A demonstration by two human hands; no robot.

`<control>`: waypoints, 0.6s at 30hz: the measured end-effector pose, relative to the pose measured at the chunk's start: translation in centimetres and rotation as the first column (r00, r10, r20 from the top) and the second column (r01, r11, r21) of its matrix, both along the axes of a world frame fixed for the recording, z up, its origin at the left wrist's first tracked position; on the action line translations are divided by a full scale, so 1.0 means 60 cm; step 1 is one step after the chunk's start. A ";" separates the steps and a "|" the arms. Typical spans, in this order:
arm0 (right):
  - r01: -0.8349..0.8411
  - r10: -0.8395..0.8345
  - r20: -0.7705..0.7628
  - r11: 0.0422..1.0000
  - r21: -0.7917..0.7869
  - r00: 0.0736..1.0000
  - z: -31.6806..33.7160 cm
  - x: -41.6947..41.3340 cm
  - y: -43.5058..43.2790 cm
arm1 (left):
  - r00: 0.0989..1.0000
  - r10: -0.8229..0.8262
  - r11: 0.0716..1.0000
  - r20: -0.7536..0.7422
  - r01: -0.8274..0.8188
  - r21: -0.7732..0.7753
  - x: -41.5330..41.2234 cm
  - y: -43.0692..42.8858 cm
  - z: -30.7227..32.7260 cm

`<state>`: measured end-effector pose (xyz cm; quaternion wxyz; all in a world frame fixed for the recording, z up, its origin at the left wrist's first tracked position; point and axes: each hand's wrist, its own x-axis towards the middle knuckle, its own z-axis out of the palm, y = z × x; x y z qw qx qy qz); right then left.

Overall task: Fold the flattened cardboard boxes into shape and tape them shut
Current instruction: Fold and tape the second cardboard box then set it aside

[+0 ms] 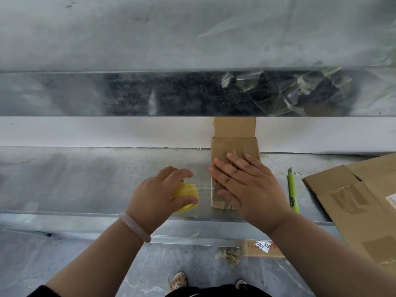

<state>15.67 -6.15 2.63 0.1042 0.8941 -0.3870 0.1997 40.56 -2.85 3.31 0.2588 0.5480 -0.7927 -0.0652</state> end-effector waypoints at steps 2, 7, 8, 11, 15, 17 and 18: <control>-0.005 0.005 -0.005 1.000 0.012 1.000 -0.002 0.000 0.000 | 0.993 -0.047 0.992 0.111 0.060 -0.111 0.002 -0.005 -0.007; 0.009 -0.009 0.017 0.999 0.037 1.000 -0.006 -0.002 -0.003 | 0.978 -0.015 0.984 0.209 0.052 -0.170 -0.001 -0.024 -0.003; 0.010 -0.011 0.021 0.999 0.034 1.000 -0.006 -0.001 -0.003 | 0.976 -0.022 0.984 0.216 0.060 -0.170 -0.001 -0.027 -0.004; 0.025 -0.025 0.019 1.000 0.018 1.000 -0.006 -0.001 -0.001 | 0.977 -0.042 0.989 0.208 0.071 -0.133 -0.002 -0.031 -0.010; 0.026 -0.026 -0.001 1.000 -0.005 1.000 -0.007 -0.002 0.000 | 0.993 -0.044 0.997 0.111 0.051 -0.054 -0.011 -0.021 -0.022; 0.020 -0.020 -0.006 0.999 -0.025 1.000 -0.008 -0.001 0.000 | 0.999 -0.024 1.000 0.037 0.024 -0.012 -0.022 -0.018 -0.025; 0.018 -0.018 -0.003 0.999 -0.033 1.000 -0.009 -0.001 -0.001 | 1.000 -0.020 1.000 -0.003 0.020 0.006 -0.028 -0.017 -0.026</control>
